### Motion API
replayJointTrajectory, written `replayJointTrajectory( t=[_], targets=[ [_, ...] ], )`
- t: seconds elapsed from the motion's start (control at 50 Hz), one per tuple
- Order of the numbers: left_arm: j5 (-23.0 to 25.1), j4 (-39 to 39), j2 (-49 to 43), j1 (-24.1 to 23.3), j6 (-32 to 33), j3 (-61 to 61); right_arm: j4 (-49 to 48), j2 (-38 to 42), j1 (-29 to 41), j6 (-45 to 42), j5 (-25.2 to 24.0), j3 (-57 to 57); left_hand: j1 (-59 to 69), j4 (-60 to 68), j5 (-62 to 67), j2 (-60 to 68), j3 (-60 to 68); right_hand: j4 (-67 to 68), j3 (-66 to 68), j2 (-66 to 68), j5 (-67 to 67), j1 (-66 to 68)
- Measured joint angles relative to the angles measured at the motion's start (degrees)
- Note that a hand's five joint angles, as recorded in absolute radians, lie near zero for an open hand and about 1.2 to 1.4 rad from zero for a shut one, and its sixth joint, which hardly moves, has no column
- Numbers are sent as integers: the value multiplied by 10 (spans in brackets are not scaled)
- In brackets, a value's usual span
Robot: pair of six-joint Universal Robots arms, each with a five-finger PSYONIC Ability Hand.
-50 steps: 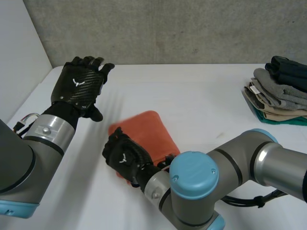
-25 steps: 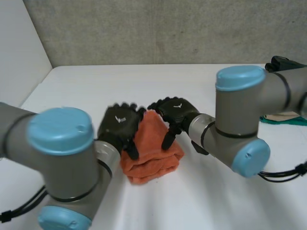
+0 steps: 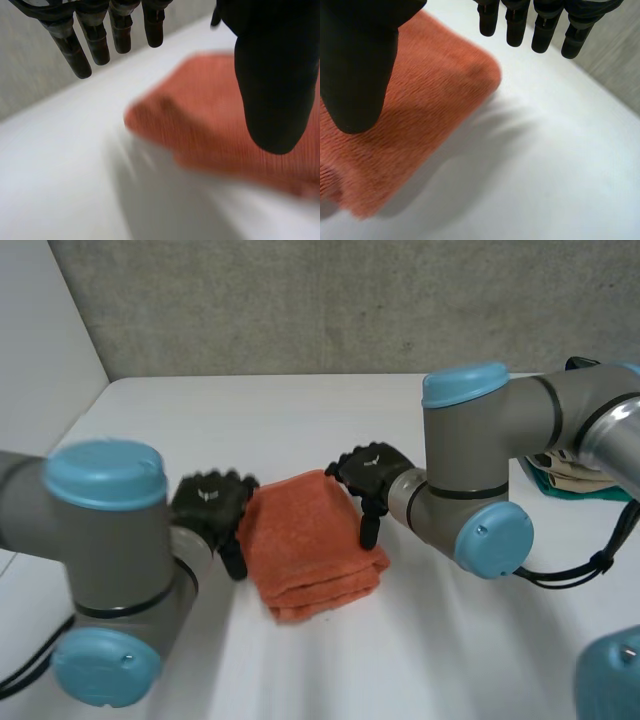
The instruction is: Fold the laundry.
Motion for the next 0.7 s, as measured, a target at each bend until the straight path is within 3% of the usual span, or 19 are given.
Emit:
replayJointTrajectory(
  t=[0.12,0.28,0.4,0.5,0.58,0.7],
  targets=[
    [40,2,83,-1,0,3,-39,-62,2,-2,8,64,0,0,0,0,0,0,0,0,0,0],
    [92,9,126,-1,-2,11,-115,-160,1,-35,16,190,0,0,0,-1,0,0,0,0,0,0],
    [223,18,143,4,-3,28,-183,-212,8,-97,-8,315,0,0,0,-1,0,0,0,0,0,0],
    [358,15,148,22,-5,54,-268,-220,35,-116,-27,415,0,0,0,-1,0,0,0,0,0,0],
    [440,4,149,34,-6,76,-352,-216,56,-116,-32,475,0,0,0,-1,0,0,0,0,0,0],
    [498,-15,147,40,-9,103,-457,-197,81,-117,-31,516,0,0,0,-1,0,0,0,0,0,0]
  ],
)
